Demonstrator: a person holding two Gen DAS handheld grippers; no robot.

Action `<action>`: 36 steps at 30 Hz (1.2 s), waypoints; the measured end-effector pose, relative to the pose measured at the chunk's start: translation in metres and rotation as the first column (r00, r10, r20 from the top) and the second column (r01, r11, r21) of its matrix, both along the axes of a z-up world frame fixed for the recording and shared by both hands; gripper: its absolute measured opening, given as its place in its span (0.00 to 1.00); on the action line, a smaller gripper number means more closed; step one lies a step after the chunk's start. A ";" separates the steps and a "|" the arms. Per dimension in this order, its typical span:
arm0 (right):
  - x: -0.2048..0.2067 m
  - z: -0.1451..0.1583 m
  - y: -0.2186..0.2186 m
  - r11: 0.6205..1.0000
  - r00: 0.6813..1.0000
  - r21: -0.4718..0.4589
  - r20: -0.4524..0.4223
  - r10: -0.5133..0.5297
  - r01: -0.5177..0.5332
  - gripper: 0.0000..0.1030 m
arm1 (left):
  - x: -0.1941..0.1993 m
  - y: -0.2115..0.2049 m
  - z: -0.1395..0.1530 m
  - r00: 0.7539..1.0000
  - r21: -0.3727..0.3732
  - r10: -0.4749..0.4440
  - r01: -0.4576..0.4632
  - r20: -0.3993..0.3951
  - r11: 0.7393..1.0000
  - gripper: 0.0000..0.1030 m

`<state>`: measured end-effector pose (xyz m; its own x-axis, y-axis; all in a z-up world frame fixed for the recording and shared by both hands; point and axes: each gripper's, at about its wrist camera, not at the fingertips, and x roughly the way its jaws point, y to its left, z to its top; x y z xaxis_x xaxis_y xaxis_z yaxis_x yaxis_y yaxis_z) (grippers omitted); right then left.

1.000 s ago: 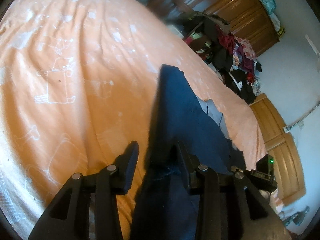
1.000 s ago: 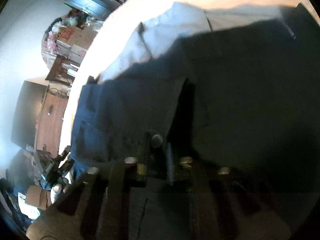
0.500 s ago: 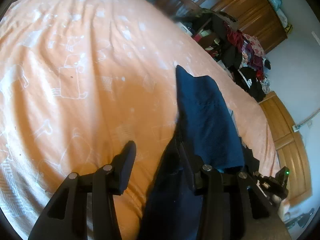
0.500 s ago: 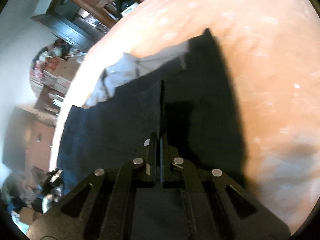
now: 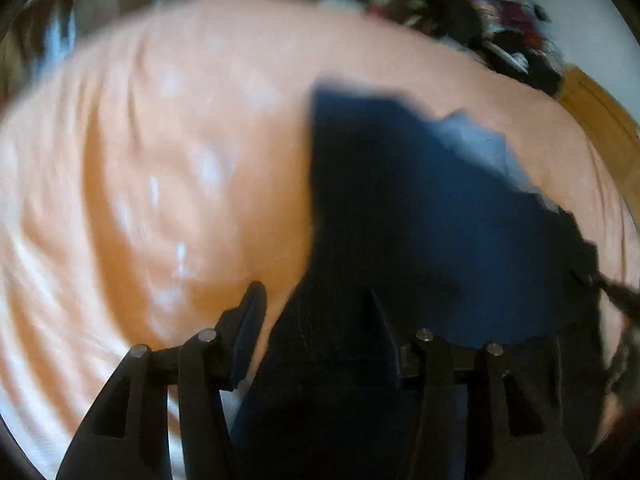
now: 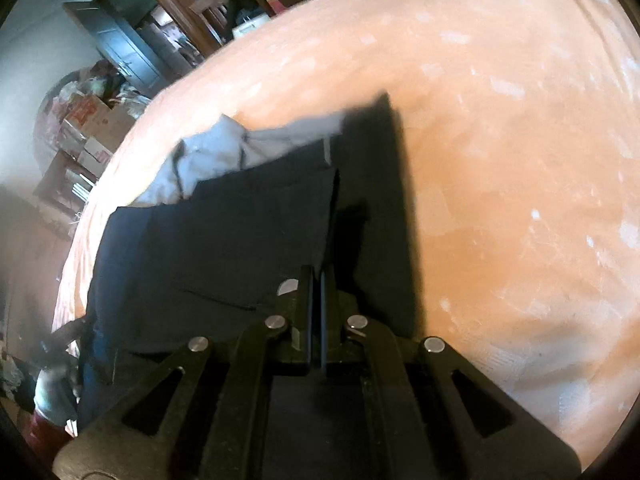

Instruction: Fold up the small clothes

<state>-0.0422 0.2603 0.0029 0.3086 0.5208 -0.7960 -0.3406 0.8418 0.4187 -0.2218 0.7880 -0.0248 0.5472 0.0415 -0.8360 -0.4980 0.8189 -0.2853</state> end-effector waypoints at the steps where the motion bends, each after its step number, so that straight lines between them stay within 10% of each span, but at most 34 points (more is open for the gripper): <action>1: -0.003 0.001 -0.001 1.000 1.000 -0.023 0.006 0.013 -0.013 0.06 | -0.001 0.000 0.004 1.000 0.005 0.000 0.000 -0.003 1.000 0.55; 7: -0.031 0.047 0.012 0.999 0.979 0.017 0.200 0.044 -0.048 0.10 | -0.011 -0.025 0.054 0.988 0.051 -0.042 0.035 0.145 0.998 0.53; 11: -0.014 -0.021 0.042 0.986 0.985 -0.017 -0.060 0.162 -0.163 0.24 | 0.023 -0.035 0.016 0.994 0.119 -0.101 0.106 -0.047 0.987 0.65; 15: -0.027 0.001 0.020 0.988 0.986 0.010 -0.063 0.153 -0.153 0.29 | 0.018 -0.033 0.021 0.990 0.105 -0.128 0.133 -0.055 0.986 0.65; 19: -0.071 0.032 -0.041 0.980 0.983 0.089 -0.033 0.182 -0.178 0.52 | -0.042 -0.034 0.048 0.981 0.037 -0.192 0.192 -0.002 0.981 0.64; 27: -0.161 -0.005 -0.149 0.986 0.980 0.157 -0.180 0.088 -0.059 0.45 | -0.189 -0.043 0.043 0.985 -0.150 -0.164 0.171 0.054 0.974 0.62; 36: -0.207 -0.011 -0.154 0.982 0.963 0.148 -0.224 0.147 -0.116 0.44 | -0.222 -0.077 0.049 0.950 -0.191 -0.296 0.310 0.099 0.931 0.58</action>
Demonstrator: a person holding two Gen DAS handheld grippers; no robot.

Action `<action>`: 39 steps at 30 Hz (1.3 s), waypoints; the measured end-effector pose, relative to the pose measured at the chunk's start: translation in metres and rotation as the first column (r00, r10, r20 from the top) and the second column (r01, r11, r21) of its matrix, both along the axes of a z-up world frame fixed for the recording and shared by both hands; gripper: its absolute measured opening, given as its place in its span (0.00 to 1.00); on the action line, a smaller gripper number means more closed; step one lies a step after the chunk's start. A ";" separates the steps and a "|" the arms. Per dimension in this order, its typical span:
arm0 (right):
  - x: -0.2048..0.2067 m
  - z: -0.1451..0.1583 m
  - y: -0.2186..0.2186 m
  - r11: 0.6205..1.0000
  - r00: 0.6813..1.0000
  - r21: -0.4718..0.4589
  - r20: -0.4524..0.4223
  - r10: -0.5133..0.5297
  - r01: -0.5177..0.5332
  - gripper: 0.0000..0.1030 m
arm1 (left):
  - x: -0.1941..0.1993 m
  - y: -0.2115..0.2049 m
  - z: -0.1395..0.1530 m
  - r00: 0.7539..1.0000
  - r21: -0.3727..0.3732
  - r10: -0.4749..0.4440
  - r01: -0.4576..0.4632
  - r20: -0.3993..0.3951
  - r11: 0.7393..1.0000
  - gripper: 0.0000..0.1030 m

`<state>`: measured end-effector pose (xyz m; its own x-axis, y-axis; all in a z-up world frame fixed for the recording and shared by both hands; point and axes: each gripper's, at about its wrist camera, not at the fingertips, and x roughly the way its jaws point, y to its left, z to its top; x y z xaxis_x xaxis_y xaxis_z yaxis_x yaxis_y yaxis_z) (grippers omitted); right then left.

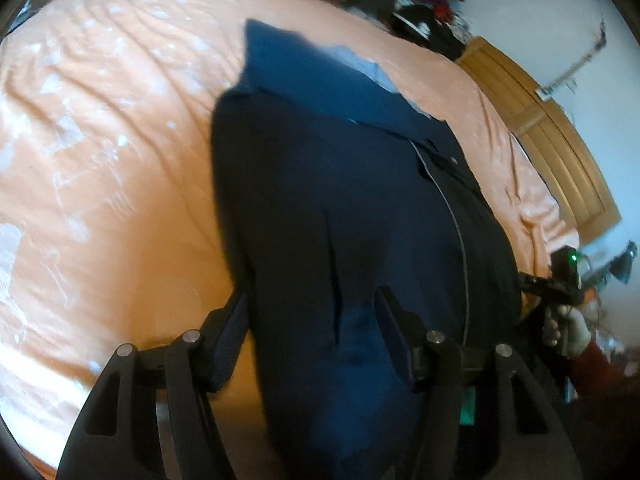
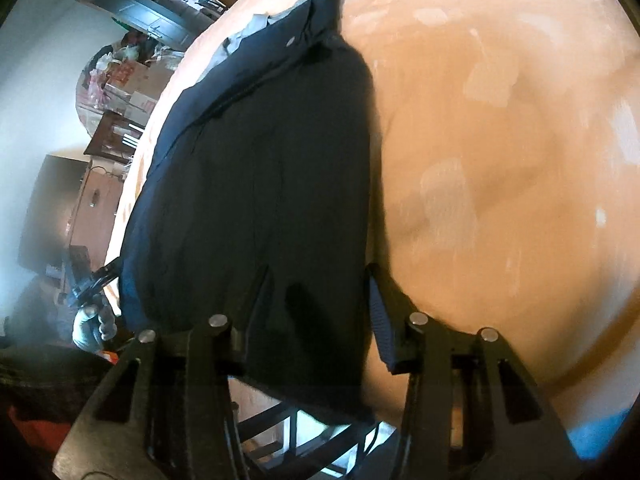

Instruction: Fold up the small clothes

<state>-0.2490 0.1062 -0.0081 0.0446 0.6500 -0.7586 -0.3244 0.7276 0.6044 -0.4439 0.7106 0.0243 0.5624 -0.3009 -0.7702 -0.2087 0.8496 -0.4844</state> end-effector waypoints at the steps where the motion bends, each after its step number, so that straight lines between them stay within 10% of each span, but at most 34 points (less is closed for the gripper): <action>1: -0.006 -0.002 0.002 1.000 1.000 0.002 -0.007 0.012 -0.012 0.44 | -0.003 -0.001 0.000 1.000 -0.006 -0.004 0.004 0.003 1.000 0.56; 8: -0.014 0.001 0.017 0.998 0.999 0.049 -0.026 0.027 -0.026 0.46 | -0.006 -0.023 -0.006 0.999 -0.041 -0.042 0.043 0.015 0.998 0.52; 13: -0.013 -0.001 0.018 0.997 0.998 0.052 -0.030 0.052 -0.050 0.47 | -0.010 -0.017 -0.011 1.000 -0.074 -0.012 0.014 0.018 0.997 0.23; 23: -0.021 -0.010 0.014 0.996 0.998 0.065 -0.027 0.055 -0.054 0.46 | -0.007 -0.026 -0.019 0.999 -0.008 -0.030 0.030 0.024 1.000 0.26; 27: -0.020 0.013 0.019 0.995 0.999 0.096 -0.007 0.039 -0.039 0.05 | 0.003 -0.030 -0.001 0.999 -0.184 0.022 -0.014 0.038 0.983 0.05; 31: 0.002 0.074 0.023 0.946 0.998 0.323 0.057 0.009 -0.027 0.02 | 0.025 -0.020 0.055 0.969 -0.327 0.094 -0.015 0.228 0.945 0.04; 39: 0.147 0.111 0.055 0.900 0.992 0.433 0.090 -0.091 0.044 0.02 | 0.130 0.056 0.110 0.891 -0.419 0.279 -0.114 0.357 0.901 0.03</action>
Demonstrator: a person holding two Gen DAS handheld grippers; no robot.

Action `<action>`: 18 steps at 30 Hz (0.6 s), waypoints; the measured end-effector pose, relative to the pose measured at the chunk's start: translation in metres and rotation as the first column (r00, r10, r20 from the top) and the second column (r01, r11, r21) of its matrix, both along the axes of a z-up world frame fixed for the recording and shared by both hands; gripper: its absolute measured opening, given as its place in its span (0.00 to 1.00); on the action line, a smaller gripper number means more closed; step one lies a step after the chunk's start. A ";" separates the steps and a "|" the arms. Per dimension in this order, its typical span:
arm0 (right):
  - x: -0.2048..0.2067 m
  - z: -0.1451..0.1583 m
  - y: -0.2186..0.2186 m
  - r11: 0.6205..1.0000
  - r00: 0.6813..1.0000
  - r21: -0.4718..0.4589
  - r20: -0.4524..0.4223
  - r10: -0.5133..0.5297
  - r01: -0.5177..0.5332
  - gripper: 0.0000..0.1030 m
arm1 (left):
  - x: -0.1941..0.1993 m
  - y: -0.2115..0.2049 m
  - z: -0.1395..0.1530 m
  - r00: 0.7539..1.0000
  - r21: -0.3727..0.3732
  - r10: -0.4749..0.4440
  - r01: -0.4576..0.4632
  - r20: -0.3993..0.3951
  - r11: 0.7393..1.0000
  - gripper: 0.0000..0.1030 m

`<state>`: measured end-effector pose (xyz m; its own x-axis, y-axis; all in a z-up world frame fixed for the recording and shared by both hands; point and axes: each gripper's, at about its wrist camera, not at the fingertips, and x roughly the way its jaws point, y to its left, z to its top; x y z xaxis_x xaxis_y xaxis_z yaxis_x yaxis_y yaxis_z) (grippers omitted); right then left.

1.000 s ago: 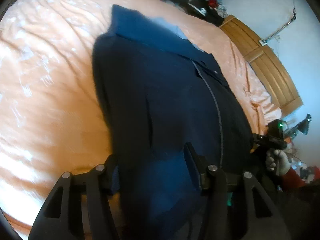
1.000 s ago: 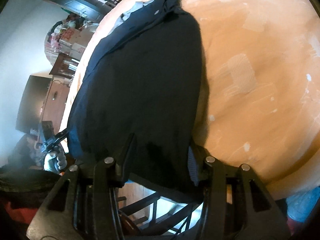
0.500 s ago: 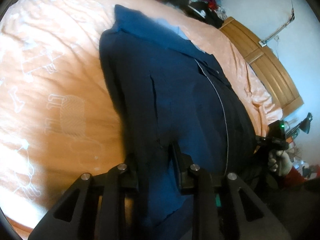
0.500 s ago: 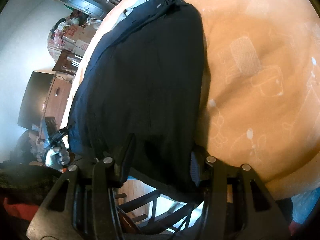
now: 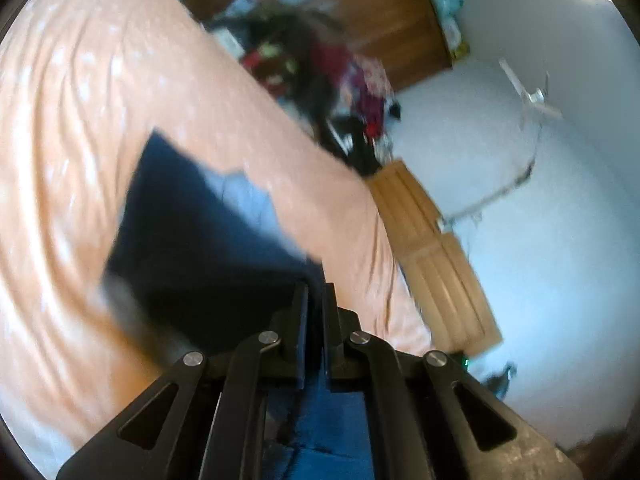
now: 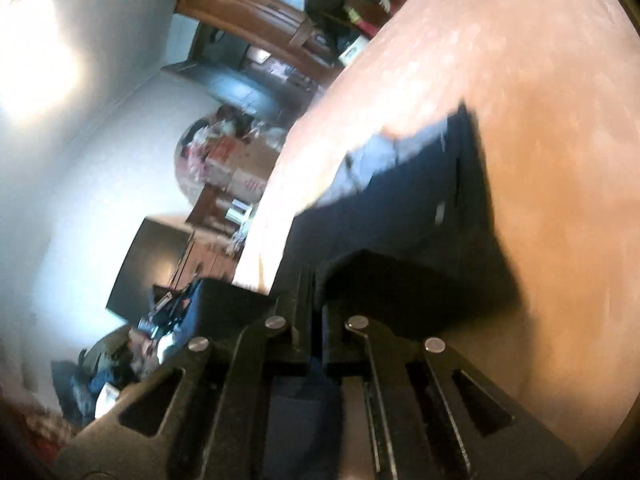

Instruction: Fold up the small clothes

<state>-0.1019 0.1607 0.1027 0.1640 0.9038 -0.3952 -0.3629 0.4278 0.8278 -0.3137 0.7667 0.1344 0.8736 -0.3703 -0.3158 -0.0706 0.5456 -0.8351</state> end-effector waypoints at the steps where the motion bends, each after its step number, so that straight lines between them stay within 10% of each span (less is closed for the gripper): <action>1: 0.017 -0.002 0.007 1.000 1.000 -0.009 -0.009 -0.004 0.004 0.02 | 0.020 0.017 0.000 0.999 -0.010 0.047 -0.047 0.003 0.999 0.03; 3: 0.068 -0.018 0.029 0.993 0.999 -0.119 -0.020 -0.028 0.025 0.02 | 0.051 0.043 -0.006 0.987 0.028 0.158 -0.157 -0.030 0.987 0.06; 6: 0.113 -0.056 0.048 0.982 0.995 -0.188 -0.085 -0.054 0.038 0.07 | 0.092 0.081 -0.049 0.922 0.056 0.325 -0.321 -0.212 0.946 0.39; 8: 0.128 -0.073 0.053 0.962 0.994 -0.266 -0.065 -0.085 0.065 0.16 | 0.109 0.090 -0.073 0.897 0.072 0.354 -0.348 -0.265 0.935 0.39; 12: 0.140 -0.086 0.042 0.940 0.988 -0.311 -0.012 -0.154 0.143 0.73 | 0.128 0.071 -0.089 0.904 0.193 0.317 -0.270 -0.287 0.943 0.39; 18: 0.141 -0.113 0.014 0.920 0.969 -0.338 -0.068 -0.236 0.200 0.74 | 0.142 0.042 -0.105 0.898 0.298 0.250 -0.143 -0.361 0.944 0.39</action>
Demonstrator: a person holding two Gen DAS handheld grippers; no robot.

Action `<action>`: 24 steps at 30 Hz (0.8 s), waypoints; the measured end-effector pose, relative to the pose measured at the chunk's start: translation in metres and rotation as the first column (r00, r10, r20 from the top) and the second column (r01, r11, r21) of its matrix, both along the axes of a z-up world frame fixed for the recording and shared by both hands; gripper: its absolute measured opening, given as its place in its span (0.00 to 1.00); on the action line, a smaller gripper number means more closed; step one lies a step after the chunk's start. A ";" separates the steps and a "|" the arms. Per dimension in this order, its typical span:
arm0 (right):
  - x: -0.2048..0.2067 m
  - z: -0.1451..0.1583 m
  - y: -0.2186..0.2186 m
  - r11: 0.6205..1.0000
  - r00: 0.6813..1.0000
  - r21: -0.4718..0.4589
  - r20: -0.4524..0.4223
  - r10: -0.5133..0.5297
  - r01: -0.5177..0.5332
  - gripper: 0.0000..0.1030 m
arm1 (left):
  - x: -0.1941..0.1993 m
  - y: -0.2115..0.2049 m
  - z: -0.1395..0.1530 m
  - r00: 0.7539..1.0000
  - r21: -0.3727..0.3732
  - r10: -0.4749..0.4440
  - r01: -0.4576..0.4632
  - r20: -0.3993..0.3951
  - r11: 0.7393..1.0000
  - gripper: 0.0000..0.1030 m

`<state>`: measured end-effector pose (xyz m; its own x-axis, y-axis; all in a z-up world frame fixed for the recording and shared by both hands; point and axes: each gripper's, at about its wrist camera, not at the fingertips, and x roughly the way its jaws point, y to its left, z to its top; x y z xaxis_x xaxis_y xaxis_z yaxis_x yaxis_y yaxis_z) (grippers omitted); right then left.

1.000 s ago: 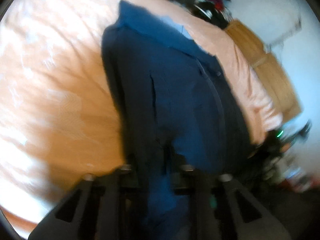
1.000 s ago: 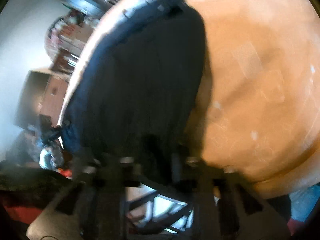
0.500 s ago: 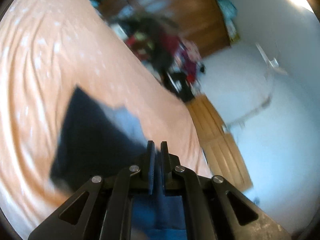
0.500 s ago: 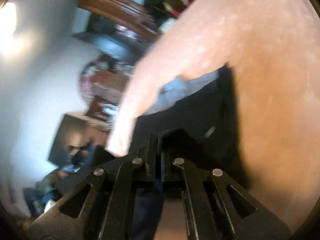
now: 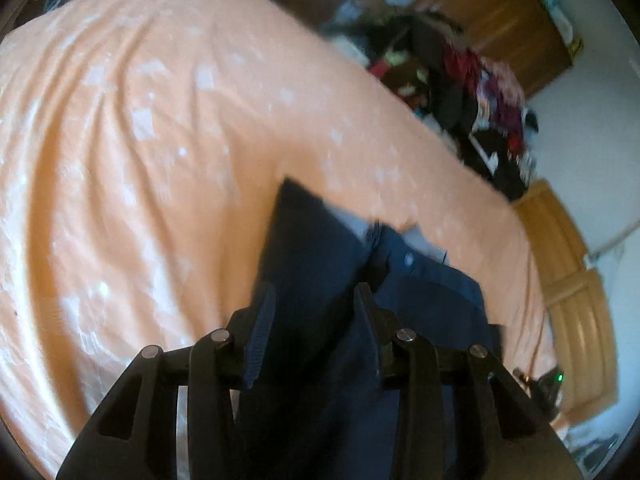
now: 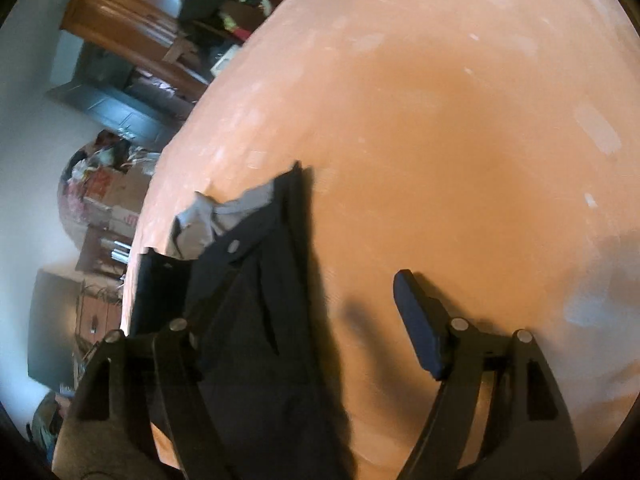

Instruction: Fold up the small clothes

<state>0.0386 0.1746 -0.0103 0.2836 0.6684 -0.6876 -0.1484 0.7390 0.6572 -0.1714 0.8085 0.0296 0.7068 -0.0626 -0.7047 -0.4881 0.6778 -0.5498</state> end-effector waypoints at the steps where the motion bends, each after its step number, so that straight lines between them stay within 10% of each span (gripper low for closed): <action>1: -0.004 0.000 -0.003 1.000 1.000 0.003 0.001 0.002 -0.002 0.74 | 0.003 -0.007 -0.001 1.000 0.018 -0.026 0.026 -0.012 1.000 0.39; 21: -0.084 -0.014 0.006 0.987 0.983 -0.108 0.131 0.130 -0.116 0.89 | -0.018 -0.036 -0.031 0.943 0.207 -0.306 0.328 -0.130 0.922 0.65; 23: -0.088 -0.013 0.012 0.984 0.979 -0.124 0.141 0.147 -0.130 0.91 | -0.015 -0.036 -0.032 0.934 0.202 -0.329 0.353 -0.140 0.914 0.54; 24: -0.088 -0.013 0.013 0.983 0.978 -0.130 0.144 0.151 -0.133 0.92 | -0.015 -0.036 -0.031 0.932 0.196 -0.341 0.360 -0.123 0.912 0.29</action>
<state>-0.0494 0.1874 -0.0230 0.2994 0.6256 -0.7204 -0.3491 0.7745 0.5275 -0.1861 0.7727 -0.0013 0.6043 -0.1388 -0.7845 -0.2358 0.9094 -0.3426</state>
